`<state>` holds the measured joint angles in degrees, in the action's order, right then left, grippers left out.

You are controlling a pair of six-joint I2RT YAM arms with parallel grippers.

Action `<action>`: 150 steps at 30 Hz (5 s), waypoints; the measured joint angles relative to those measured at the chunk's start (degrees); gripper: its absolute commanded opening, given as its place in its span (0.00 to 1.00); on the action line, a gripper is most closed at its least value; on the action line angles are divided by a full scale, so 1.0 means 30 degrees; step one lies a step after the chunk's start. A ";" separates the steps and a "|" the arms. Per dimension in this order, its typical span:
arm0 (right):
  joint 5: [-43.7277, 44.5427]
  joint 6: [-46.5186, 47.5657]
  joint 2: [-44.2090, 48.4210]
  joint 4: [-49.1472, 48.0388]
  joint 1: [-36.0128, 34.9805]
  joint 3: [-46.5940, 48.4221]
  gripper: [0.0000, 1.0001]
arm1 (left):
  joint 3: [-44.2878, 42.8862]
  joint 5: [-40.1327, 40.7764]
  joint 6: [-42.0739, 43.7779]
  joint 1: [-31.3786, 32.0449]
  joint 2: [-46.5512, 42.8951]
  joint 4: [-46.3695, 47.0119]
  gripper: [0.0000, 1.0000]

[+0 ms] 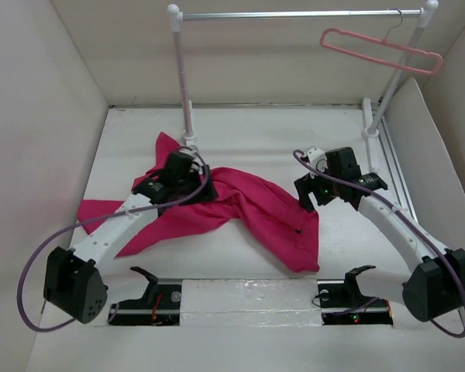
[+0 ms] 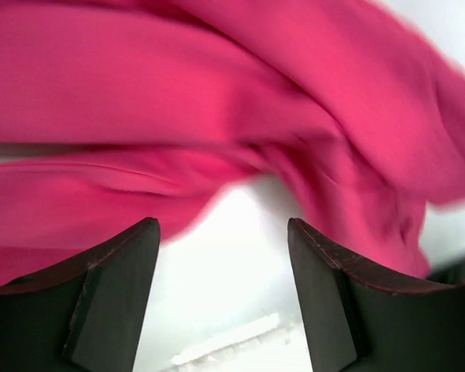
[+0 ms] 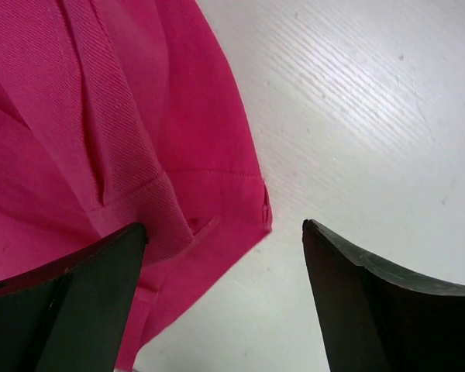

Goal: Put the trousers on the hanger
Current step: Flatten out the trousers on the hanger.

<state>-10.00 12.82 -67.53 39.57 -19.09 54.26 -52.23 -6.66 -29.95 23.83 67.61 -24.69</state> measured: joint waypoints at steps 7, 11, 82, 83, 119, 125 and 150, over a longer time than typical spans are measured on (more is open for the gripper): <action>-0.4736 0.1399 -0.0634 -0.2637 0.1260 -0.0925 0.80 | -0.0080 -0.0080 -0.2616 0.7628 0.3133 0.1559 0.66; -0.6411 0.1552 -0.0350 -0.2630 0.1282 -0.1005 0.80 | -0.0058 -0.0270 -0.3453 0.8415 0.3672 0.2186 0.68; -0.6798 -0.1122 -1.0003 -1.1475 0.8604 -0.0721 0.61 | 0.1013 0.3752 -0.2470 0.3847 -0.0291 -0.0590 0.55; -0.7023 -0.1195 -1.0171 -1.1504 0.8604 -0.0721 0.59 | 0.1552 0.3519 -0.2506 0.3206 -0.0532 -0.0554 0.58; -0.0146 -0.1647 -0.4087 -0.7708 0.8466 0.0525 0.69 | 0.5238 0.0962 -0.5435 -0.1107 -0.3461 0.0073 0.00; 0.0605 -0.2171 0.1093 -0.5719 1.0098 -0.5450 0.79 | 0.4153 0.0976 -0.4138 -0.1107 -0.3759 -0.0576 0.23; 0.2324 -0.4488 0.3322 -0.4721 1.7012 -0.3184 0.03 | 0.0707 -0.0226 -0.3351 -0.1107 -0.2193 0.0860 0.54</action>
<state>-3.03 -0.64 -57.56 25.41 31.94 44.71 -50.11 -7.33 -40.01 20.51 61.04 -22.11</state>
